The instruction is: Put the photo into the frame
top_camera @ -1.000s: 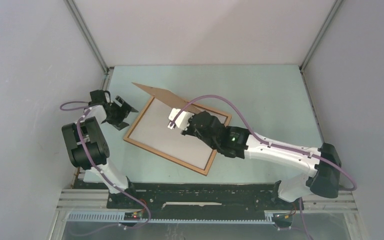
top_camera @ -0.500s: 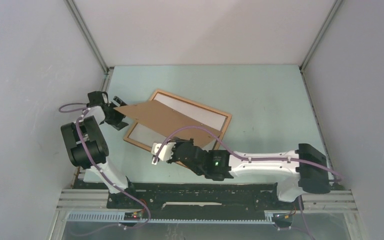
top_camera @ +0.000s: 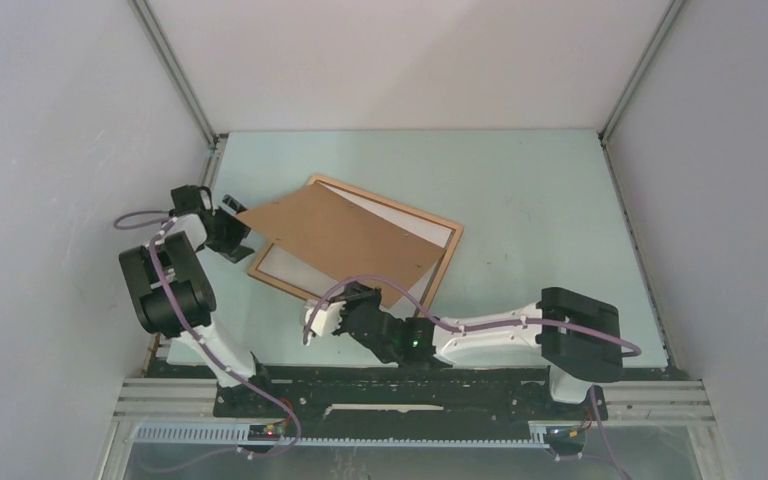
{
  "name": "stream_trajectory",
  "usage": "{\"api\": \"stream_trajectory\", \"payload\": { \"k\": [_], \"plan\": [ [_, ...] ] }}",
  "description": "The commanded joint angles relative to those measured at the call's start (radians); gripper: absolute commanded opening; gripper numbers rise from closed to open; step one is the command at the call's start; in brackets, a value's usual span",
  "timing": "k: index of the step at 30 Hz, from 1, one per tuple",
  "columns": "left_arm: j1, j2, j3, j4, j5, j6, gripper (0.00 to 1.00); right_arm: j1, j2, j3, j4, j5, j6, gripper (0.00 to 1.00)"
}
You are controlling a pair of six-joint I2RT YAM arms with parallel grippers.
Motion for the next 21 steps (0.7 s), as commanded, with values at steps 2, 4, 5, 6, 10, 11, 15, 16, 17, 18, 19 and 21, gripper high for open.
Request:
{"api": "stream_trajectory", "payload": {
  "k": [2,4,5,6,10,11,15,16,17,18,19,21],
  "plan": [
    [0.047,-0.097,-0.014,0.008,0.013,0.025,0.9,0.012,0.021,-0.034,0.008,-0.02,0.058,0.12],
    [0.07,-0.137,-0.005,-0.009,-0.008,0.039,0.9,0.008,0.015,-0.045,0.0,-0.036,0.071,0.2],
    [0.082,-0.158,-0.001,-0.016,-0.018,0.045,0.9,0.006,0.018,-0.044,0.002,-0.035,0.073,0.23],
    [0.095,-0.182,0.002,-0.018,-0.032,0.047,0.9,0.002,0.018,-0.044,-0.001,-0.034,0.077,0.24],
    [0.132,-0.253,-0.007,-0.021,-0.077,0.05,0.91,-0.022,0.013,-0.045,-0.093,-0.032,0.125,0.25],
    [0.138,-0.263,-0.008,-0.02,-0.076,0.046,0.9,-0.033,0.012,-0.046,-0.118,-0.034,0.151,0.25],
    [0.16,-0.29,-0.014,0.001,-0.039,0.022,0.9,-0.09,-0.032,-0.041,-0.25,-0.091,0.259,0.4],
    [0.161,-0.296,-0.018,0.008,-0.032,0.018,0.9,-0.098,-0.04,-0.041,-0.268,-0.098,0.273,0.45],
    [0.16,-0.306,-0.027,0.018,-0.024,0.012,0.9,-0.102,-0.043,-0.041,-0.283,-0.094,0.281,0.46],
    [0.16,-0.311,-0.035,0.039,-0.007,0.002,0.9,-0.106,-0.045,-0.041,-0.292,-0.088,0.288,0.48],
    [0.16,-0.314,-0.045,0.052,0.005,-0.008,0.9,-0.112,-0.045,-0.041,-0.303,-0.09,0.296,0.5],
    [0.16,-0.313,-0.055,0.074,0.026,-0.022,0.9,-0.122,-0.04,-0.039,-0.315,-0.091,0.312,0.56]
  ]
}}
